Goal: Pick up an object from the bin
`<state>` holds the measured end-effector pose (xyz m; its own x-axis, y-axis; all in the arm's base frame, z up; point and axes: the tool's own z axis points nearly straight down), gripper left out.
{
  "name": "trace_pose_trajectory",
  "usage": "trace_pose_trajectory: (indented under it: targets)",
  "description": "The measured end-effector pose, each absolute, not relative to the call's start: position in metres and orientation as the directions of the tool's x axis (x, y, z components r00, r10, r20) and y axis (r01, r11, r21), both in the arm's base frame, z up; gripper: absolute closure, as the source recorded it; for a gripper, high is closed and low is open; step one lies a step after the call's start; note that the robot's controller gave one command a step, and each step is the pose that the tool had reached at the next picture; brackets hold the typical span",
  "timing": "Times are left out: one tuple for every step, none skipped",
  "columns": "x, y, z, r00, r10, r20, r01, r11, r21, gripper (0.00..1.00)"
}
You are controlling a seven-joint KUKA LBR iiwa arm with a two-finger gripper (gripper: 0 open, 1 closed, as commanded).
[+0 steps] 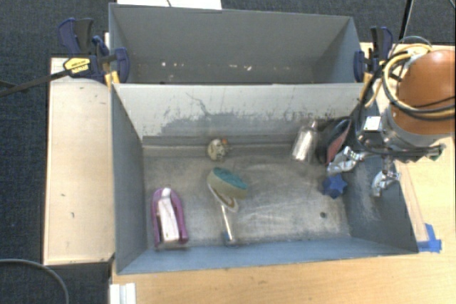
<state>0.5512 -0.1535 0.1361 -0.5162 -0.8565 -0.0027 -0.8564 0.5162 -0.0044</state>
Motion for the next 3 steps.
trace_pose_trajectory:
  targets:
    - [0.564,-0.132,0.078,-0.651,-0.759,-0.006,-0.759,0.651,0.003,0.00]
    - [0.564,-0.135,0.079,-0.656,-0.755,-0.003,-0.755,0.656,0.000,1.00]
    - [0.563,-0.124,0.253,-0.657,-0.754,-0.007,-0.754,0.657,-0.010,1.00]
